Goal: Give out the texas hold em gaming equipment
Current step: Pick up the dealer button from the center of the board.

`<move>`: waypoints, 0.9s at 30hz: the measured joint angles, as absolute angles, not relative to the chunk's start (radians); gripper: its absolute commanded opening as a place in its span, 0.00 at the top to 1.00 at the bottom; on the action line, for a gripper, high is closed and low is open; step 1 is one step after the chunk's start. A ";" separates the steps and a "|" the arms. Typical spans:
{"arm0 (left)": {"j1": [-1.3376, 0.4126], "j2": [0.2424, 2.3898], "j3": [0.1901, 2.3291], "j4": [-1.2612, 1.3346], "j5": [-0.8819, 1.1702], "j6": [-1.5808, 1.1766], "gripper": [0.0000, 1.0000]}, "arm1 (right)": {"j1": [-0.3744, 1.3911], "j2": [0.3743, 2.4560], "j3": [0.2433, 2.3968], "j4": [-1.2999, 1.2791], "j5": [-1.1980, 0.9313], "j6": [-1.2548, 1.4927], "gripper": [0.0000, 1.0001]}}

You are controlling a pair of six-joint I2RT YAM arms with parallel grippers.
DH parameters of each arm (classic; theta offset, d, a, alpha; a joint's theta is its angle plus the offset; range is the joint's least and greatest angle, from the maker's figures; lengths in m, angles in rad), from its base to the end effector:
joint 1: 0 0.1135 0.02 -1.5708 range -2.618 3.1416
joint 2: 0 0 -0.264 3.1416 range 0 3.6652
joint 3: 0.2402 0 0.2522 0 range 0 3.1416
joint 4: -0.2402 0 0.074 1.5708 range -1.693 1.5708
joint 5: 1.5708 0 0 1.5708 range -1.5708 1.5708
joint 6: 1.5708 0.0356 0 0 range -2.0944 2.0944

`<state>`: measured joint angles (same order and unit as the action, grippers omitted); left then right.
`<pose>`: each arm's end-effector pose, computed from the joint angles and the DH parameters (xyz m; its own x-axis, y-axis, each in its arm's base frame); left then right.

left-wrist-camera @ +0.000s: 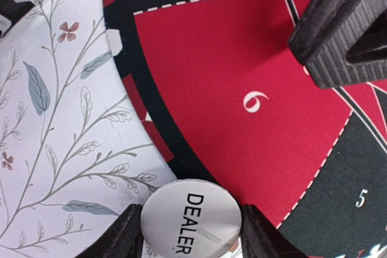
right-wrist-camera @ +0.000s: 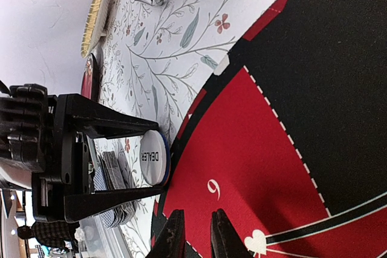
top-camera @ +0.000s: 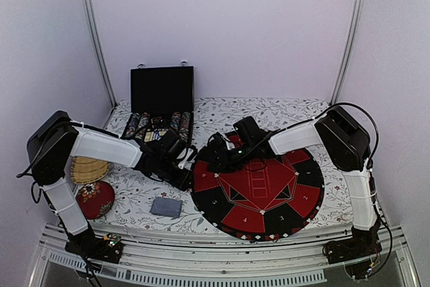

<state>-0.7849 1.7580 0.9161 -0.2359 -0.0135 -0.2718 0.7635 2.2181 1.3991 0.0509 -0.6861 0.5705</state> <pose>0.2330 -0.2321 0.1336 -0.7888 0.4086 -0.4591 0.5091 0.8529 -0.1156 0.3191 0.3367 0.1156 -0.8891 -0.2726 -0.3676 -0.4562 0.4647 0.7589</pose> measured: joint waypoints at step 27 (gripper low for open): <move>-0.786 1.690 0.875 -0.263 -0.009 -0.255 0.48 | 0.764 2.218 1.399 0.051 -0.691 0.571 0.82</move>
<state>-0.7856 1.6901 0.8749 -0.2626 -0.0093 -0.2550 0.7635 2.2181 1.3991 0.0509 -0.6910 0.5709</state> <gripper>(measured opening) 0.506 0.178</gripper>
